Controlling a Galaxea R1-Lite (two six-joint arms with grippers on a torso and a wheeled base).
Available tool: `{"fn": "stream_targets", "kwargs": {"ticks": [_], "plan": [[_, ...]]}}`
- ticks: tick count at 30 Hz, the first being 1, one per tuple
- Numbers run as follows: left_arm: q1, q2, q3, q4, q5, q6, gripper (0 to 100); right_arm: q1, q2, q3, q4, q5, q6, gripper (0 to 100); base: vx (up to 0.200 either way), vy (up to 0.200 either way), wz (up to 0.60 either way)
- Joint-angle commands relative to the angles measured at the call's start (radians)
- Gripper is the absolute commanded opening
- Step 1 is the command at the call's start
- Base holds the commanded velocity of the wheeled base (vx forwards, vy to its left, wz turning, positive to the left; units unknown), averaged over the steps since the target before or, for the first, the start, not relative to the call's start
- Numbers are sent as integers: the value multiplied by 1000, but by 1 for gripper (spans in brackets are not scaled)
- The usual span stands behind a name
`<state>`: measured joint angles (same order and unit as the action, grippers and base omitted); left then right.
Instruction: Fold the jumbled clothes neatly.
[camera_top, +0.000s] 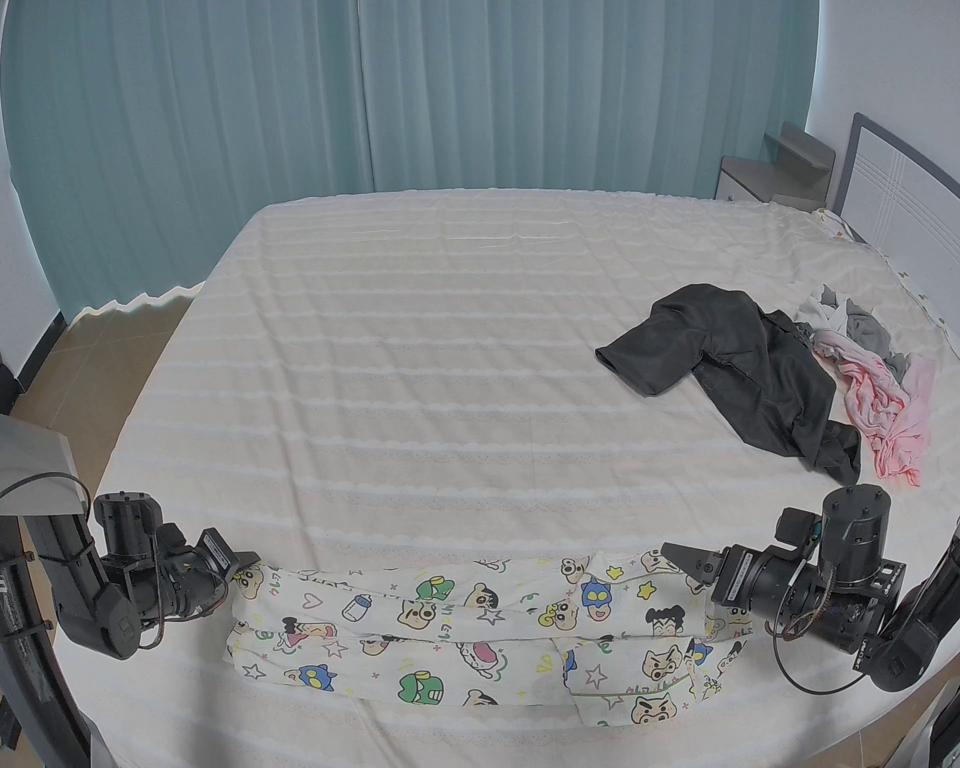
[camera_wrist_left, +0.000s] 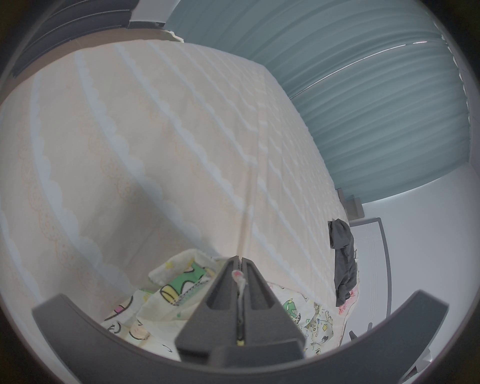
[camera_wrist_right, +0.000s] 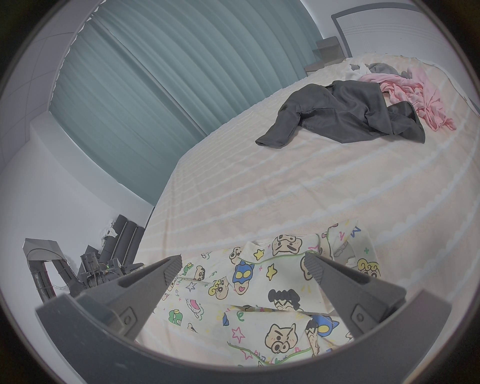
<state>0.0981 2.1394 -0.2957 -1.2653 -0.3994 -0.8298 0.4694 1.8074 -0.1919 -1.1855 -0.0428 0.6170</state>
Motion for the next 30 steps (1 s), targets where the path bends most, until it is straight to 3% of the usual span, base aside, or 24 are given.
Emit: {"fn": "stream_targets", "kwargs": {"ticks": [1, 30], "plan": [[0, -65, -2, 0, 1, 0, 0, 0, 0, 0, -2, 0, 0, 100, 0, 0, 0], [-54, -207, -72, 0, -13, 179, 0, 0, 0, 0, -2, 1, -2, 100, 0, 0, 0]]}}
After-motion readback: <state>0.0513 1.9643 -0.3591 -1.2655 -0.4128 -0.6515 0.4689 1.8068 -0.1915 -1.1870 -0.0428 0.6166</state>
